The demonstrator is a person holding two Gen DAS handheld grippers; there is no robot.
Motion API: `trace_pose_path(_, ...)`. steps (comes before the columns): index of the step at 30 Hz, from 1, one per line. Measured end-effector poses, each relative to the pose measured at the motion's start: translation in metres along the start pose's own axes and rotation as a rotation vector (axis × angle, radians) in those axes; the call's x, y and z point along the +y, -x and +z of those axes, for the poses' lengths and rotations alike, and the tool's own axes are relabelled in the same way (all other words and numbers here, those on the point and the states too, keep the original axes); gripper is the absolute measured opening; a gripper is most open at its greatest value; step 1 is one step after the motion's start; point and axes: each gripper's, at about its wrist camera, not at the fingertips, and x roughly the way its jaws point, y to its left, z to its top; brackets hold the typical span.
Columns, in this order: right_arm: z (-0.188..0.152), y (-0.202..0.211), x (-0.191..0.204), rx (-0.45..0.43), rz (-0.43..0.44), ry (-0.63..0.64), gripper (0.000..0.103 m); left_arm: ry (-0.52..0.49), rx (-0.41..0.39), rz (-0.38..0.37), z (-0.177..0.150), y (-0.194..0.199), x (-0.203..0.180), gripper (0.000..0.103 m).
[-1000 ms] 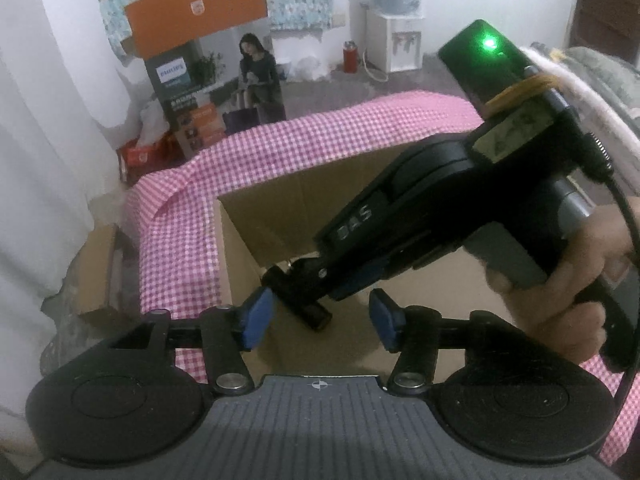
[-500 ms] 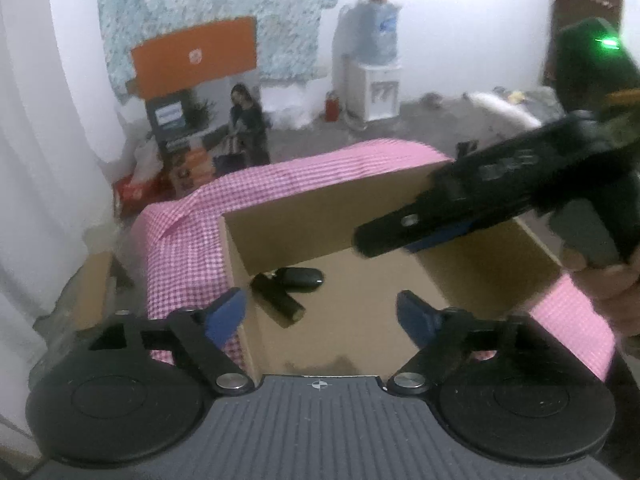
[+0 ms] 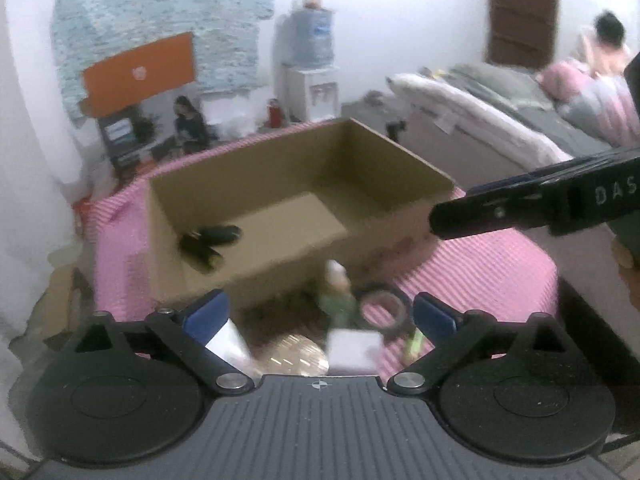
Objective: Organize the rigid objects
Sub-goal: 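Move the right gripper to the green battery and grasp it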
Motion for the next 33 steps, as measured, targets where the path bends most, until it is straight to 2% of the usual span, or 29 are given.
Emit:
trace_pose_path(3,-0.026,0.002,-0.005,-0.005,-0.060,-0.016,0.076,-0.043,0.012,-0.037,-0.015,-0.013,-0.022,0.099)
trace_pose_path(5,-0.040,-0.003,-0.010,-0.003,-0.100,-0.027,0.071,-0.087,0.012,-0.038,-0.023,-0.025,-0.036,0.097)
trace_pose_path(8,-0.056,-0.011,-0.017,0.013,-0.151,-0.039,0.063,-0.169,0.028,-0.026,-0.032,-0.042,-0.057,0.085)
trace_pose_path(9,-0.059,-0.017,-0.019,0.022,-0.155,-0.047,0.062,-0.188,0.040,-0.028,-0.033,-0.047,-0.062,0.079)
trace_pose_path(12,-0.066,-0.031,-0.031,0.057,-0.140,-0.080,0.057,-0.223,0.068,-0.042,-0.037,-0.060,-0.072,0.072)
trace_pose_path(17,-0.081,-0.048,-0.045,0.115,-0.112,-0.119,0.043,-0.214,0.139,-0.054,-0.036,-0.082,-0.074,0.052)
trace_pose_path(18,-0.082,-0.051,-0.047,0.122,-0.107,-0.127,0.041,-0.211,0.152,-0.051,-0.036,-0.085,-0.074,0.045)
trace_pose_path(20,-0.084,-0.056,-0.052,0.138,-0.094,-0.143,0.036,-0.201,0.172,-0.049,-0.034,-0.091,-0.074,0.042)
trace_pose_path(22,-0.084,-0.061,-0.057,0.153,-0.082,-0.158,0.033,-0.190,0.189,-0.054,-0.033,-0.095,-0.074,0.034)
trace_pose_path(25,-0.085,-0.066,-0.063,0.165,-0.068,-0.179,0.031,-0.164,0.211,-0.069,-0.034,-0.101,-0.075,0.026)
trace_pose_path(28,-0.085,-0.066,-0.069,0.171,-0.065,-0.194,0.030,-0.118,0.217,-0.106,-0.036,-0.102,-0.072,0.022)
trace_pose_path(33,-0.085,-0.063,-0.076,0.175,-0.065,-0.214,0.030,-0.110,0.225,-0.135,-0.032,-0.102,-0.079,0.021)
